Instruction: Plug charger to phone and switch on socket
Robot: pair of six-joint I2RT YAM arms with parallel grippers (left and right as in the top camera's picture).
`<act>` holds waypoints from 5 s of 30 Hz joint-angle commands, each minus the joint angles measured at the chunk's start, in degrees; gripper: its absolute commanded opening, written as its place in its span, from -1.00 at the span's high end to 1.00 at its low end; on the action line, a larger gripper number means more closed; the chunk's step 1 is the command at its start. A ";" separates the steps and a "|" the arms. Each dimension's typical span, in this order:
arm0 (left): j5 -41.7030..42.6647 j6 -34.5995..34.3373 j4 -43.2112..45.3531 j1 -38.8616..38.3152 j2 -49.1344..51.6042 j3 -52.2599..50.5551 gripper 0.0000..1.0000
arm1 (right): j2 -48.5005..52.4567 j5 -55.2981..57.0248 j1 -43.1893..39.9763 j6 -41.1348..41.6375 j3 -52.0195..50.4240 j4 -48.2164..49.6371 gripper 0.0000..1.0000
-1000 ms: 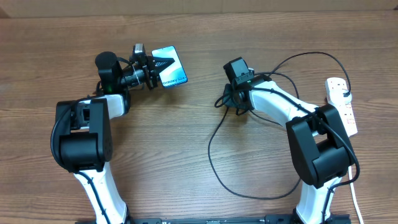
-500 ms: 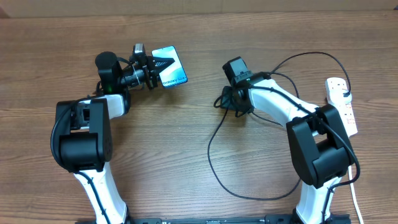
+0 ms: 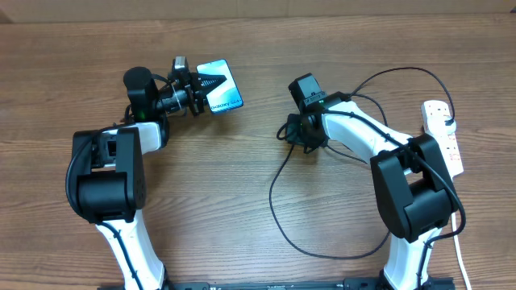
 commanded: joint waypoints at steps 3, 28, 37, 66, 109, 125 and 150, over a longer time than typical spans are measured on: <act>1.25 1.29 0.85 -0.11 0.09 1.73 0.91 | 3.06 0.11 0.33 0.11 -0.90 0.68 0.48; 1.11 1.40 0.87 -0.07 0.09 1.73 0.91 | 3.56 0.46 -0.09 0.02 0.44 -1.84 0.92; 1.25 7.32 -0.24 -0.07 0.09 1.73 0.92 | -1.95 -13.44 -1.86 -15.72 5.03 -8.07 0.92; -6.82 14.08 -0.20 -6.95 0.09 1.73 0.91 | -11.17 -44.72 -1.90 -37.88 4.81 -15.15 0.92; -1.79 -7.04 20.41 -4.94 0.09 1.73 0.91 | -6.93 -63.71 -4.44 -20.35 3.21 8.98 0.92; -2.49 -6.40 20.81 -5.20 0.09 1.73 0.91 | -2.64 -74.47 -5.60 -19.23 3.21 9.99 0.92; -3.19 -6.40 19.76 -7.41 0.09 1.73 0.91 | -2.62 -72.32 -6.58 -18.69 3.21 11.50 0.92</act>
